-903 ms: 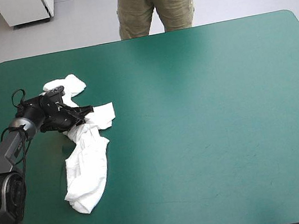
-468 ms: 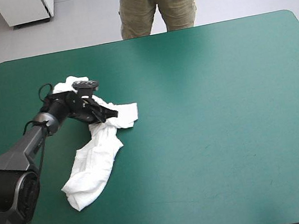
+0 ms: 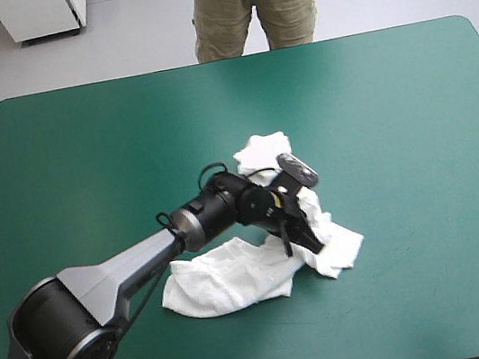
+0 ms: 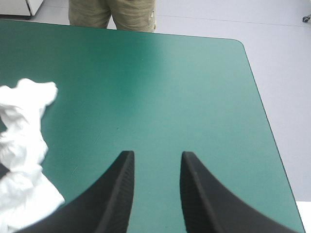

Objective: Fold the cloth

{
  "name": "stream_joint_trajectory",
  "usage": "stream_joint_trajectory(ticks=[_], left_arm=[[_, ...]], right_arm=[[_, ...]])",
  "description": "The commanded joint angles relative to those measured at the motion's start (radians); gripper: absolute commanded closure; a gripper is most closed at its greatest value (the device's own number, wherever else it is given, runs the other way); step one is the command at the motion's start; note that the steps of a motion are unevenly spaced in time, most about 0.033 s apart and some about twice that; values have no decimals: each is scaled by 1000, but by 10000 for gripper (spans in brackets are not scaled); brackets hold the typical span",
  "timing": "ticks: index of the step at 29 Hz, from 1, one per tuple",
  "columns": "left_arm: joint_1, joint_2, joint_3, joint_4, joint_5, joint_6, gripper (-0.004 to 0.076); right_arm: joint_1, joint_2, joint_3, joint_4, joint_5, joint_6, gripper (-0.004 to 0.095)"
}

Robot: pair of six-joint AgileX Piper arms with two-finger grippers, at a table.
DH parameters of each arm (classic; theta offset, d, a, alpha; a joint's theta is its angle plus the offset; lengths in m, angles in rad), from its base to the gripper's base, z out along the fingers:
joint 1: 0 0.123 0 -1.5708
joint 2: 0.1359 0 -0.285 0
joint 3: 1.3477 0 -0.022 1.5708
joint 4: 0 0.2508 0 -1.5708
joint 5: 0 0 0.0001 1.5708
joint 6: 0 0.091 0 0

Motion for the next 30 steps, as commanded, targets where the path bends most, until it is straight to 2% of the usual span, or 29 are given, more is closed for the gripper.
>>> stream_joint_trajectory(ticks=[1, 12, 14, 17, 19, 21, 25, 27, 30], left_arm=[[-111, -53, -38, -18, -90, 27, 733], [-142, -24, -52, -18, -69, -6, 718], [-142, -27, -81, -10, -63, -6, 640], [-142, -41, -159, -6, -33, -10, 408], [-142, -49, -234, -6, 32, -50, 248], [-142, -56, -306, 31, 127, -106, 176], [-141, -110, -344, 204, 274, -203, 178], [-141, -186, -315, 347, 428, -265, 178], [-136, -293, -201, 418, 523, -306, 178]], right_arm=[[0, 18, -26, -40, -68, -9, 597], [0, 18, -26, -41, -75, -9, 597], [0, 18, -26, -43, -77, -9, 597], [0, 18, -26, -43, -79, -13, 597], [0, 18, -26, -48, -81, -13, 597], [0, 18, -26, -50, -83, -13, 597], [0, 18, -26, -50, -86, -12, 597], [0, 18, -26, -50, -86, -17, 597], [0, 18, -26, -50, -86, -16, 597]])
